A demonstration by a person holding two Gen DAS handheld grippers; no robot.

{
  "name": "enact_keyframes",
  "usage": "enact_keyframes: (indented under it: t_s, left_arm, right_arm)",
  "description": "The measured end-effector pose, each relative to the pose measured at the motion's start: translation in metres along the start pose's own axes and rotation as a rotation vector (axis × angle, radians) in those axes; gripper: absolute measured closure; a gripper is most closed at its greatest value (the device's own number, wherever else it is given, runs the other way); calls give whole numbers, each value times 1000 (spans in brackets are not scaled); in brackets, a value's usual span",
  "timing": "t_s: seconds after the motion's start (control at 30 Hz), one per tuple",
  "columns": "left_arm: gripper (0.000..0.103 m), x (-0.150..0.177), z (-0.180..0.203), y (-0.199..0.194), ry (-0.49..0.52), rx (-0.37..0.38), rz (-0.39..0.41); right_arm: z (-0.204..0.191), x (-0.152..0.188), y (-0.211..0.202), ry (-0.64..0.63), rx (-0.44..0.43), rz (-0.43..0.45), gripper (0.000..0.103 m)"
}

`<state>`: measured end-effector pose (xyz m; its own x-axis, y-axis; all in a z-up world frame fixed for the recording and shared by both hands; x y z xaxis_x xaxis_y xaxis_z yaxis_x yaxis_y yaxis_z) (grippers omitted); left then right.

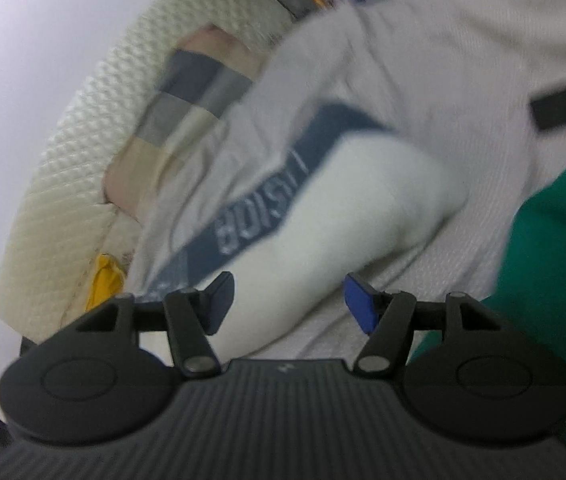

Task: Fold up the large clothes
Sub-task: 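Open both tools and pull them back from the folded blanket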

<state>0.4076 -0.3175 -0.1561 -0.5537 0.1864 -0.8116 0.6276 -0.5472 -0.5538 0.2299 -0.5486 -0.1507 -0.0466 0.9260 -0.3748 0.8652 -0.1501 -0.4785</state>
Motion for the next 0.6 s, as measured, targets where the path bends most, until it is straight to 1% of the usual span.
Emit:
enact_keyframes:
  t_s: [0.1,0.17,0.23,0.33,0.43,0.5,0.6]
  left_arm:
    - [27,-18,24,-59,78,-21,56]
    - [27,-30,42,-97,142,-54,88]
    - [27,-36,63,-137,208,-68,120]
    - [27,-40,90,-190,250,-65,155]
    - [26,-33,114,-241,303,-72,195]
    - [25,-23,128,-274,330,-68,218]
    - [24,-1,143,-312,352,-61,229]
  right_arm:
    - [-36,0,-45,-74,-30,35,38]
    - [-60,4,-75,-137,-57,60,38]
    - [-85,11,-105,-214,-66,90,38]
    - [-120,23,-149,-315,-103,126,38]
    - [-141,40,-190,-419,-111,171,38]
    - [-150,54,-215,-471,-124,185,38]
    - [-151,79,-244,-541,-128,203,37]
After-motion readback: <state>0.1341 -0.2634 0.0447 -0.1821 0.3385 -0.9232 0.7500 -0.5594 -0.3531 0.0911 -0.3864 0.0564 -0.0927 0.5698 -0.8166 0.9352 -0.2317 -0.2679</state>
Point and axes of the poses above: each gripper's, at about its wrist camera, not at the fingertips, and y roughly the way its jaws point, z to its right, x to its underside, the point moved 10 cm from there along y, roughly the way its jaws point, and after that the axes turned 13 degrees about y, right-handed, at the moved point
